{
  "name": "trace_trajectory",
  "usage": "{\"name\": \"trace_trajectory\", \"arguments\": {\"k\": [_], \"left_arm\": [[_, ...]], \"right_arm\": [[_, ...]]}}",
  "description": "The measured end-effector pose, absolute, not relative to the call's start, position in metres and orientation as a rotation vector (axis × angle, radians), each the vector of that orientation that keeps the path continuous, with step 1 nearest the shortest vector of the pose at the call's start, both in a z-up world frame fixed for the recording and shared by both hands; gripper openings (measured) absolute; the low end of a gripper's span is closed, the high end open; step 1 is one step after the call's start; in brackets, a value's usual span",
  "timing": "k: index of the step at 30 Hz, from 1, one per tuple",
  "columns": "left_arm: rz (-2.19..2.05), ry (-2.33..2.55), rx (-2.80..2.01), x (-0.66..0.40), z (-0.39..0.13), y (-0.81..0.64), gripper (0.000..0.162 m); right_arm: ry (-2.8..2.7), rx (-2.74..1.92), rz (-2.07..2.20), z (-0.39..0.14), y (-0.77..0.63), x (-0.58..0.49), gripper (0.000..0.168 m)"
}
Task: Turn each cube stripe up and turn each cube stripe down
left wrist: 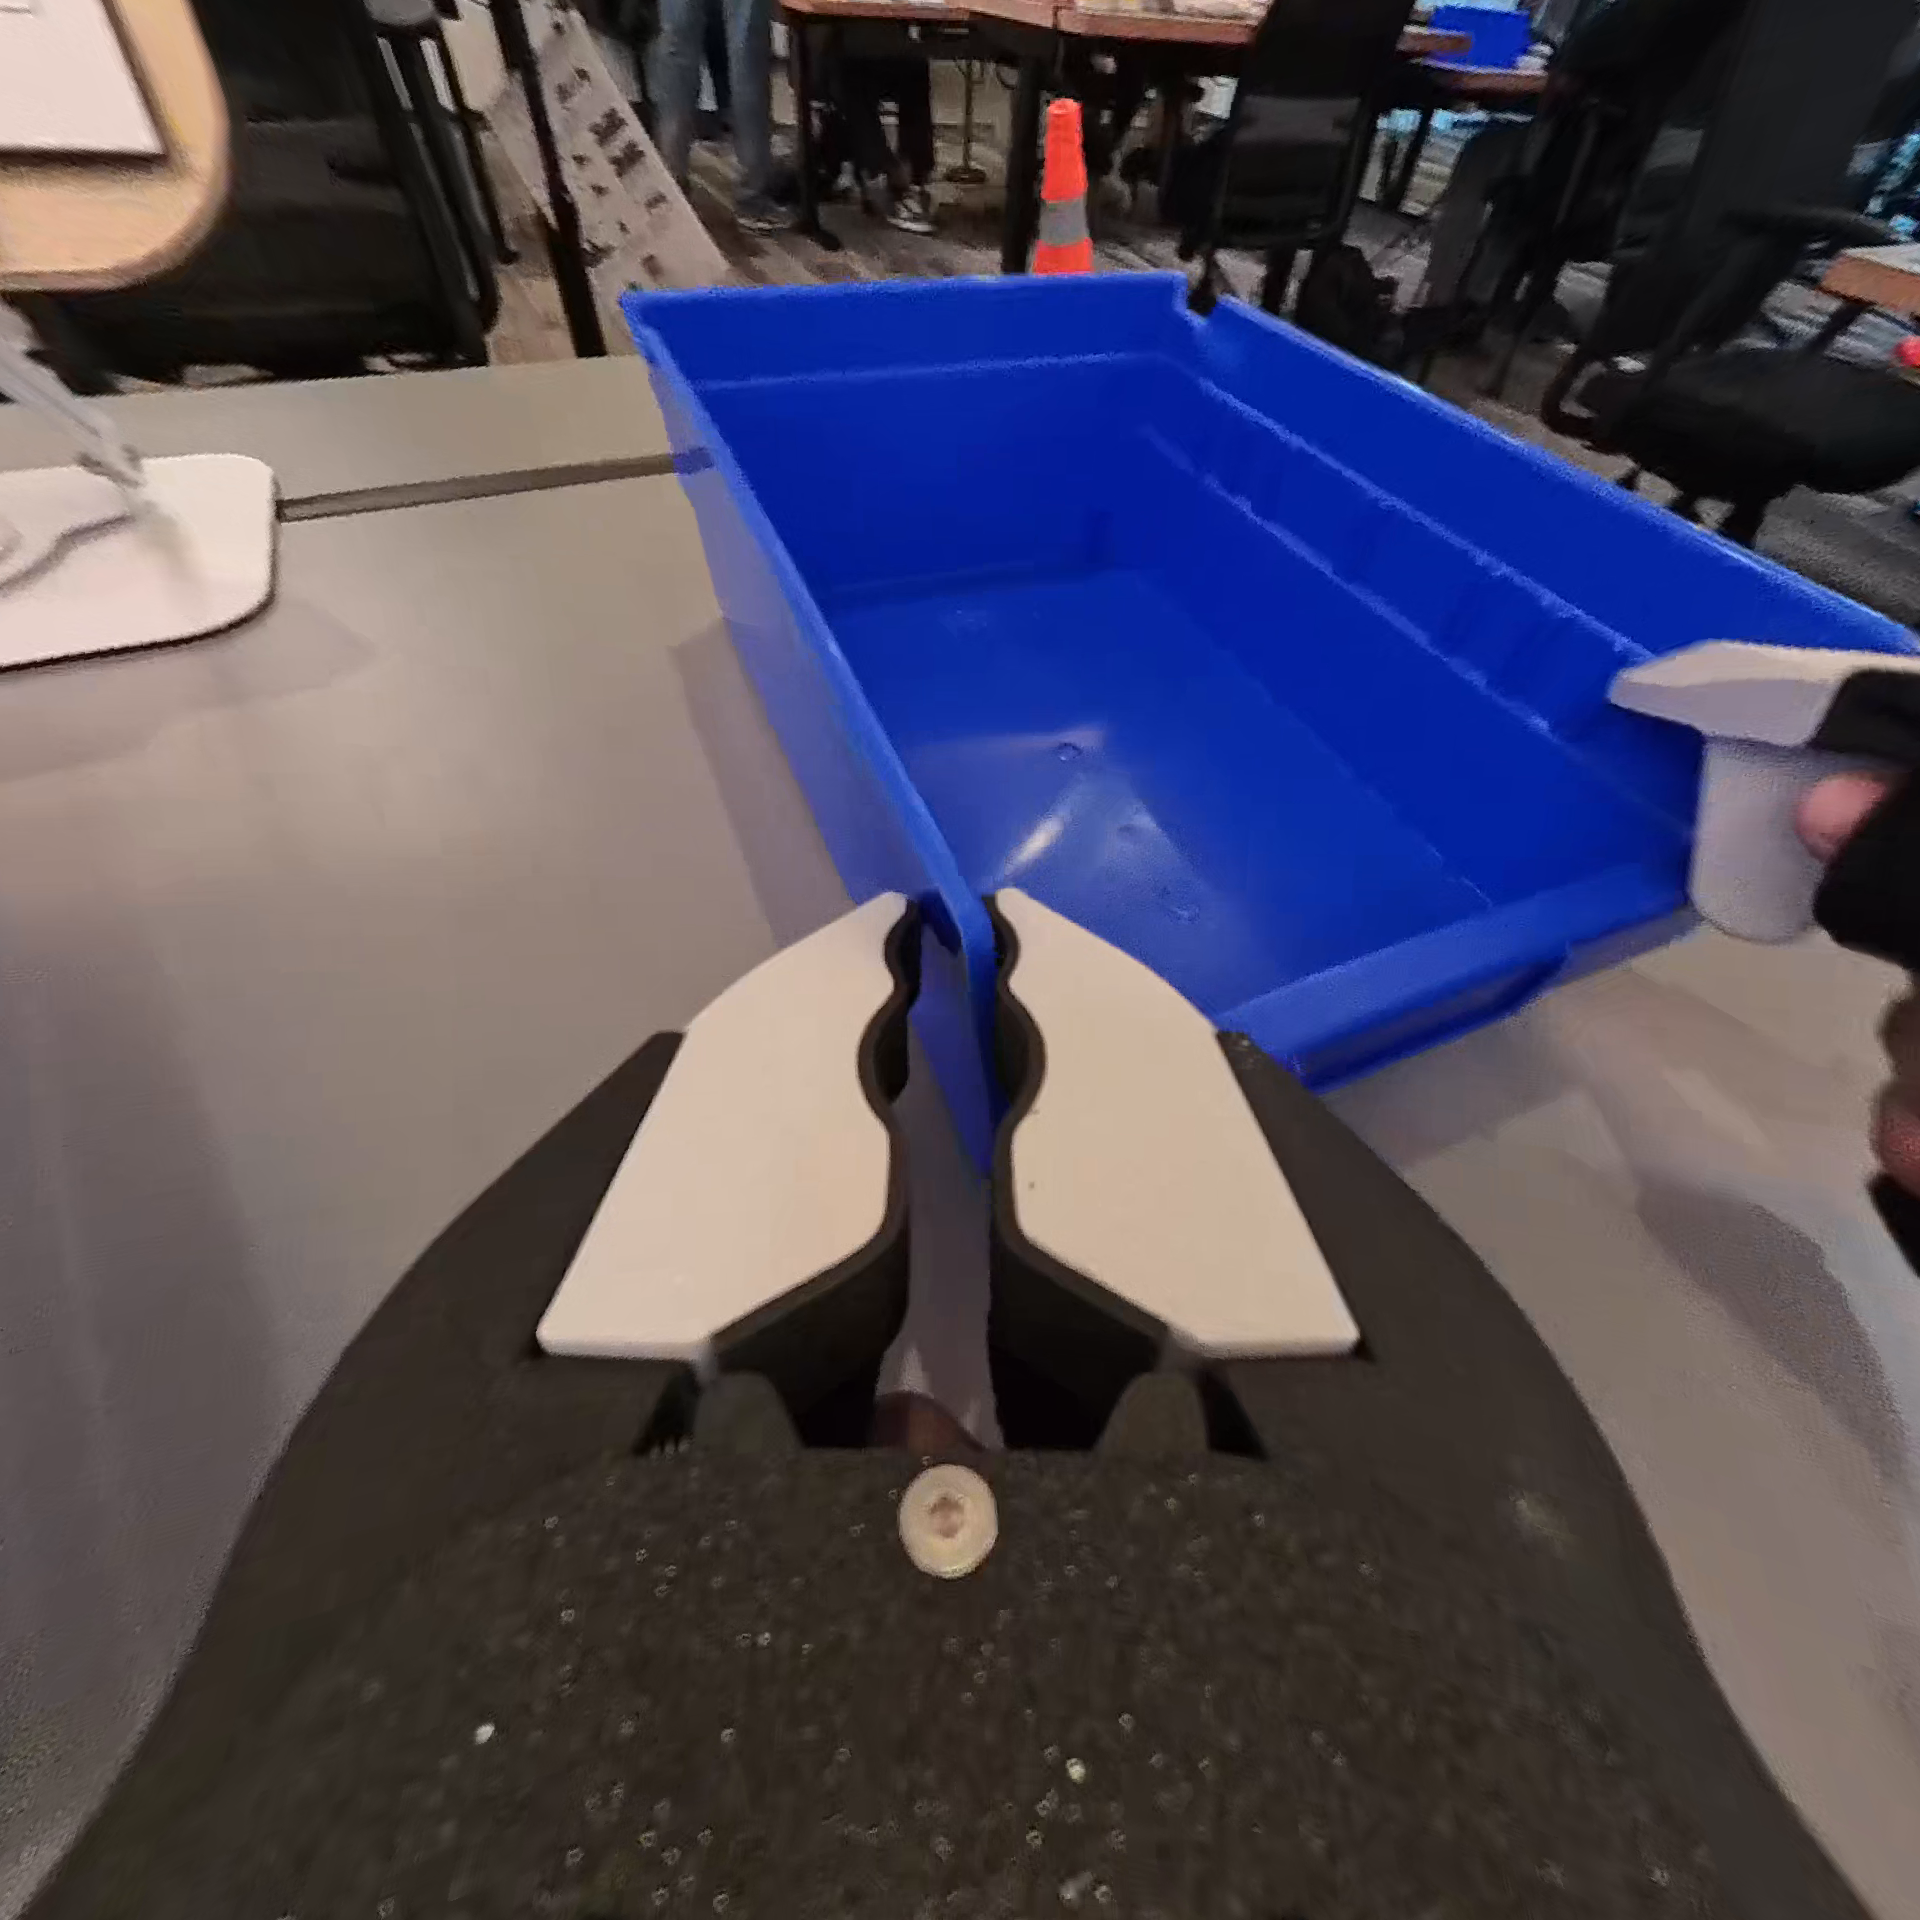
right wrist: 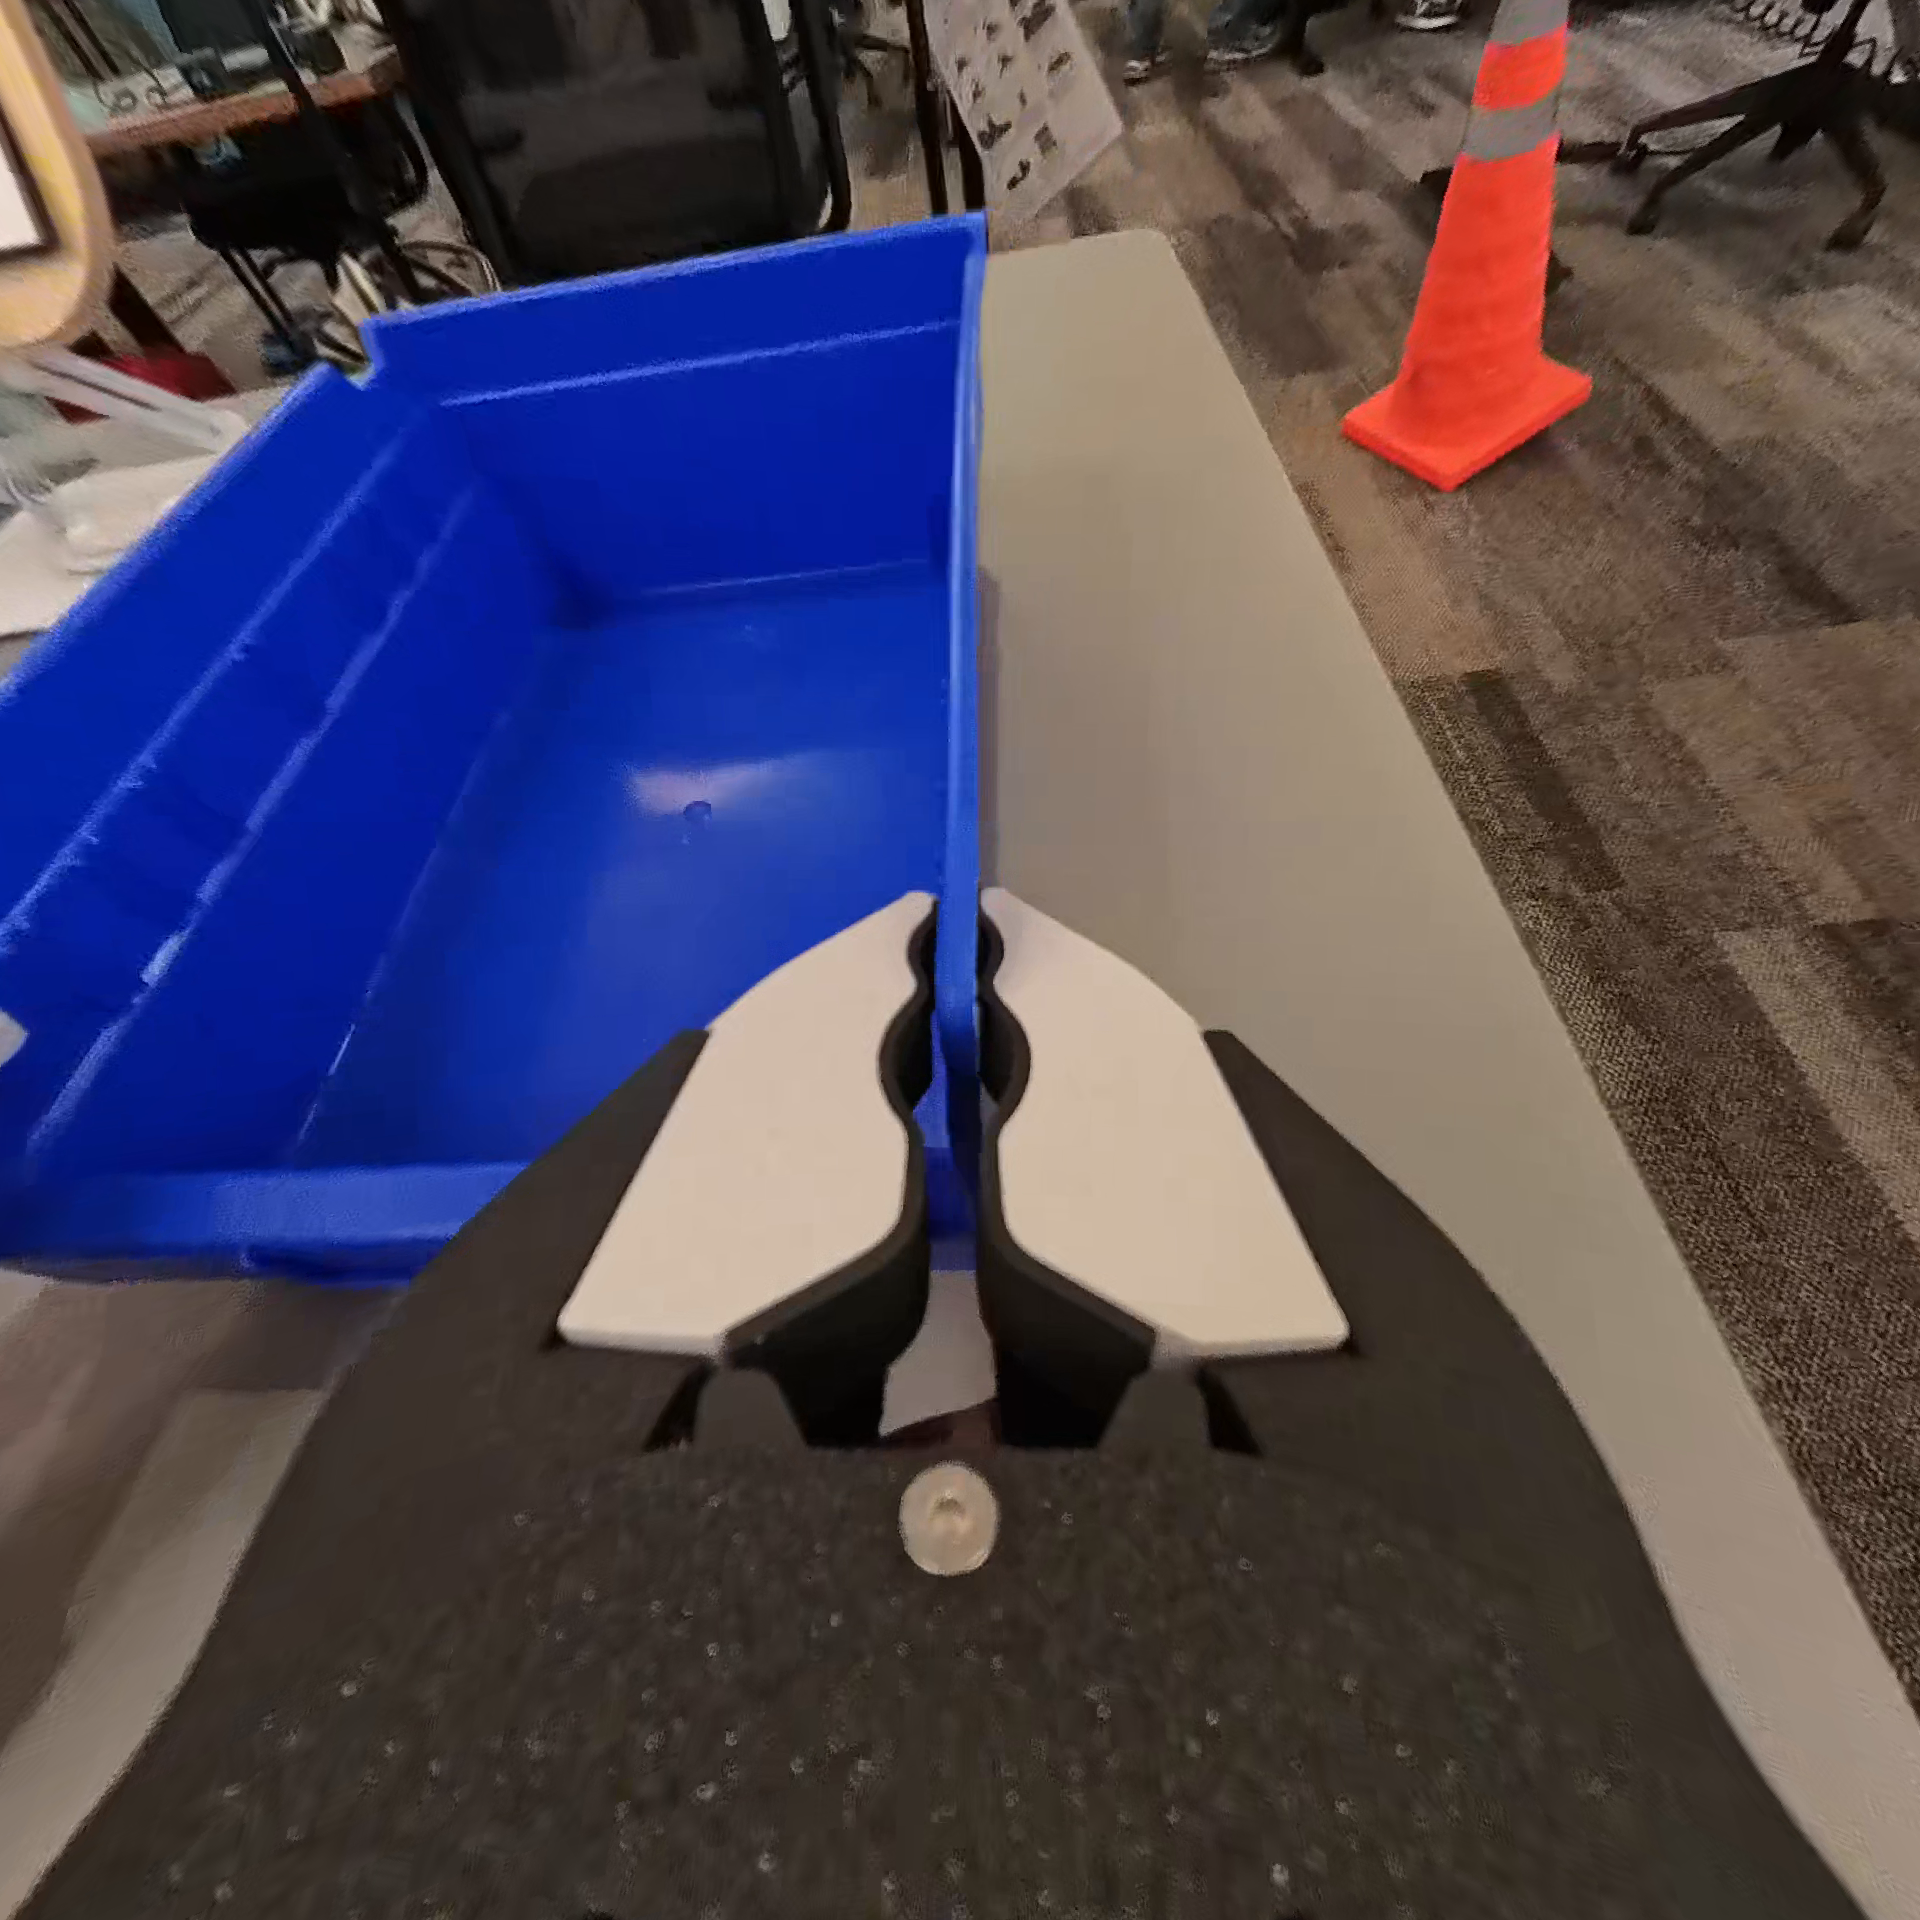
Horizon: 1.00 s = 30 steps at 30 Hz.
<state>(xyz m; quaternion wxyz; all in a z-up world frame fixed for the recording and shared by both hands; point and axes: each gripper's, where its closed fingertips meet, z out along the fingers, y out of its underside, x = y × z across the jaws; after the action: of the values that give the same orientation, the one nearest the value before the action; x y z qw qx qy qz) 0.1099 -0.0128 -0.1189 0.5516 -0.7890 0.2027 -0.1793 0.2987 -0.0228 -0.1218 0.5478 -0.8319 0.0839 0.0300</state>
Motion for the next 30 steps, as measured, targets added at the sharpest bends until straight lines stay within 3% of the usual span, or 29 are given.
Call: {"name": "trace_trajectory", "arguments": {"k": [2, 3, 7, 10, 14, 16, 21, 26, 28, 30], "left_arm": [[-0.501, 0.554, -1.907, 0.104, -0.113, -0.035, 0.037], [-0.578, 0.595, -1.895, 0.095, -0.104, -0.053, 0.041], [-0.629, 0.647, -1.784, -0.001, -0.056, -0.102, 0.05], [-0.386, 0.488, -1.708, -0.118, -0.03, -0.089, 0.05], [-0.147, 0.224, -1.796, -0.24, -0.057, -0.054, 0.05], [-0.115, 0.147, -1.857, -0.266, -0.082, -0.035, 0.05], [-0.171, 0.117, -1.985, -0.267, -0.118, -0.007, 0.049], [-0.137, 0.087, -1.981, -0.267, -0.119, -0.003, 0.02], [0.007, 0.091, -1.961, -0.28, -0.117, -0.002, 0.006], [0.054, 0.111, -1.921, -0.287, -0.113, -0.006, 0.005]], "right_arm": [[0.19, -1.965, 0.064, -0.122, -0.022, 0.3, 0.003], [0.188, -1.952, 0.04, -0.12, -0.023, 0.302, 0.006], [0.234, -1.817, -0.028, -0.079, -0.031, 0.303, 0.025], [0.244, -1.602, 0.401, -0.008, -0.031, 0.242, 0.03], [-0.091, -1.582, 0.543, 0.036, -0.03, 0.11, 0.033], [-0.302, -1.663, 0.543, 0.02, -0.027, 0.032, 0.038], [-0.444, -1.987, 0.615, -0.077, -0.017, -0.086, 0.046], [-0.371, -2.011, 0.418, -0.124, 0.003, -0.1, 0.04], [-0.254, -1.966, 0.412, -0.118, 0.006, -0.095, 0.015], [-0.173, -1.948, 0.342, -0.116, 0.004, -0.097, 0.006]]}}
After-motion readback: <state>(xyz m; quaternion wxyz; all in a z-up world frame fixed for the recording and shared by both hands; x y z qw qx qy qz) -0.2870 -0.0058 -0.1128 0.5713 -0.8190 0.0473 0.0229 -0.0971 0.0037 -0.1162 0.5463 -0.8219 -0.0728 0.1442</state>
